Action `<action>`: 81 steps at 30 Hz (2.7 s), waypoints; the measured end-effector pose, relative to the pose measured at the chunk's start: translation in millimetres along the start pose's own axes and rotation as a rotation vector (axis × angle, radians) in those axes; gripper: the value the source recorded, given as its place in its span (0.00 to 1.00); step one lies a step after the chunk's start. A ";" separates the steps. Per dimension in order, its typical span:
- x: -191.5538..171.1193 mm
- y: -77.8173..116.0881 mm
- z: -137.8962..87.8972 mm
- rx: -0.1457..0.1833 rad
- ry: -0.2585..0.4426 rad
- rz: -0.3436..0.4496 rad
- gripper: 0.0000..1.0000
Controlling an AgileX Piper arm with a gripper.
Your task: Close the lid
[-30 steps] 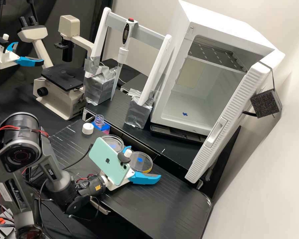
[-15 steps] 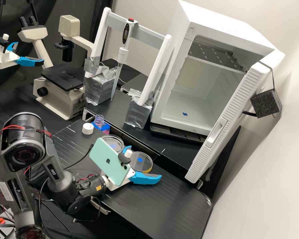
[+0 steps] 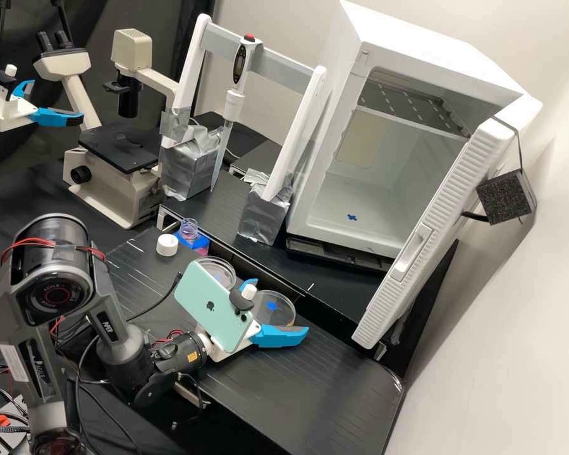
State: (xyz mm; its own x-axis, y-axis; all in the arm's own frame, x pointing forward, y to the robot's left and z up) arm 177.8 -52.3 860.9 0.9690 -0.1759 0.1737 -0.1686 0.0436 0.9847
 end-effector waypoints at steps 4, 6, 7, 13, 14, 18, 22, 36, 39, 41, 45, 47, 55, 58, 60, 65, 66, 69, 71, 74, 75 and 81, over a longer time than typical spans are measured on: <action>1.1 1.0 -0.3 -0.001 0.003 0.003 0.00; 1.4 1.4 -0.4 0.000 0.004 0.004 0.00; 1.4 1.4 -0.4 0.000 0.004 0.004 0.00; 1.4 1.4 -0.4 0.000 0.004 0.004 0.00; 1.4 1.4 -0.4 0.000 0.004 0.004 0.00; 1.4 1.4 -0.4 0.000 0.004 0.004 0.00; 1.4 1.4 -0.4 0.000 0.004 0.004 0.00; -23.6 21.6 -17.7 0.115 0.078 0.073 0.00; -33.6 20.0 -28.4 0.122 0.130 0.075 0.00; -38.3 17.8 -36.4 0.118 0.172 0.067 0.00; -42.8 12.9 -52.0 0.093 0.264 0.037 0.00; -43.9 9.3 -58.9 0.090 0.307 0.012 0.00; -45.5 -4.3 -70.5 0.031 0.398 -0.097 0.00; -46.4 -7.5 -71.7 0.011 0.413 -0.129 0.00; -47.1 -9.8 -72.5 -0.004 0.424 -0.153 0.00; -46.5 -14.5 -70.2 -0.024 0.424 -0.203 0.00; -46.3 -15.2 -69.5 -0.031 0.422 -0.209 0.00; -44.3 -16.9 -65.7 -0.044 0.405 -0.224 0.00; -43.4 -17.2 -63.2 -0.049 0.392 -0.229 0.00; -42.4 -17.2 -59.4 -0.050 0.373 -0.236 0.00; -42.2 -17.3 -58.4 -0.054 0.368 -0.238 0.00; -42.4 -17.6 -52.8 -0.087 0.344 -0.256 0.00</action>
State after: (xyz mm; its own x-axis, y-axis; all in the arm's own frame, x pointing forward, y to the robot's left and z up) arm 149.2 6.3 835.6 0.9837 0.1457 -0.1053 0.0869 0.1269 0.9881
